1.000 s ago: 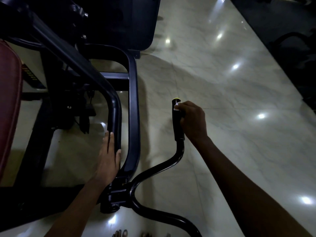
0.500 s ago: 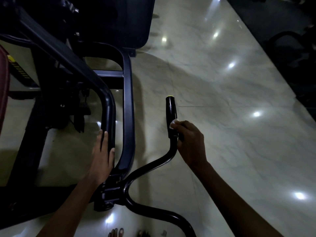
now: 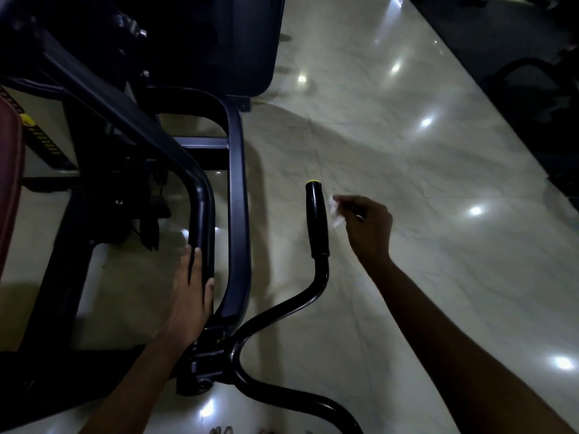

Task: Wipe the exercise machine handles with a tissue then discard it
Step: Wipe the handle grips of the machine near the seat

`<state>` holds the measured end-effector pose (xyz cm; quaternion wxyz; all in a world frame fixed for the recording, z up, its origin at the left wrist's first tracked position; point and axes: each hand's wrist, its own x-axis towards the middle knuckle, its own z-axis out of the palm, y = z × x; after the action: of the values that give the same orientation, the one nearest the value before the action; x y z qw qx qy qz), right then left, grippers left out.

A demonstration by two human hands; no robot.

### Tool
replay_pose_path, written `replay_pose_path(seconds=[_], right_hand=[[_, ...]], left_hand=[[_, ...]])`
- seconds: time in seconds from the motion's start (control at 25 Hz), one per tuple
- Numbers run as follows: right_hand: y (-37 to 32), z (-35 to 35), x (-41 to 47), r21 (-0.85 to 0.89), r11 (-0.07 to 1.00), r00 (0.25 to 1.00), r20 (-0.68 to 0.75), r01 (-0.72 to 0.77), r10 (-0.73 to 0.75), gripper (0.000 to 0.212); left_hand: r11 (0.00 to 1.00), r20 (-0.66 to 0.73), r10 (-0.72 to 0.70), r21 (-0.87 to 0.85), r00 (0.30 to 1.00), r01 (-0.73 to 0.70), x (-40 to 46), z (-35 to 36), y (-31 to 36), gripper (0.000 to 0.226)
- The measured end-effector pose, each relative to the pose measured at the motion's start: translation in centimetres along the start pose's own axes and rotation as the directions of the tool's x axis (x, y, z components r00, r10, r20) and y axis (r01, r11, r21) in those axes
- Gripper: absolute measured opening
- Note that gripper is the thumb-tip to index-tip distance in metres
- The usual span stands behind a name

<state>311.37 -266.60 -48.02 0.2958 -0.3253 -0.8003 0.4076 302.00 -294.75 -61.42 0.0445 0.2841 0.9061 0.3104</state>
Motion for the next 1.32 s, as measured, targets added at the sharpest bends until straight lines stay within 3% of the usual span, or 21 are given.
replay_pose_path(seconds=[0.16, 0.32, 0.76, 0.92, 1.12, 1.32], right_hand=[[-0.1, 2.9, 3.4, 0.014, 0.992, 0.991, 0.043, -0.126, 0.126, 0.013], [0.1, 3.1, 3.5, 0.01, 0.988, 0.987, 0.037, -0.155, 0.155, 0.008], [0.5, 0.3, -2.5, 0.067, 0.969, 0.969, 0.093, -0.236, 0.23, 0.021], [1.4, -0.6, -3.7, 0.07, 0.97, 0.962, 0.165, -0.233, 0.219, 0.017], [1.7, -2.8, -4.7, 0.049, 0.97, 0.911, 0.358, -0.237, 0.205, 0.025], [1.2, -1.4, -0.1, 0.083, 0.971, 0.964, 0.164, -0.224, 0.208, 0.018]], left_hand=[[1.0, -0.004, 0.0, 0.014, 1.0, 0.0, -0.1, 0.1, 0.1, 0.067], [1.0, -0.005, 0.006, 0.0, 1.0, -0.006, -0.2, 0.2, 0.1, 0.068], [1.0, -0.019, -0.007, 0.019, 1.0, 0.007, -0.1, 0.1, 0.5, 0.067], [1.0, -0.014, -0.013, 0.025, 1.0, 0.013, -0.1, 0.3, 0.4, 0.062], [1.0, -0.022, 0.0, 0.028, 1.0, 0.001, -0.1, 0.3, 0.0, 0.067], [1.0, -0.014, -0.014, 0.024, 1.0, 0.015, 0.0, 0.3, 0.0, 0.062]])
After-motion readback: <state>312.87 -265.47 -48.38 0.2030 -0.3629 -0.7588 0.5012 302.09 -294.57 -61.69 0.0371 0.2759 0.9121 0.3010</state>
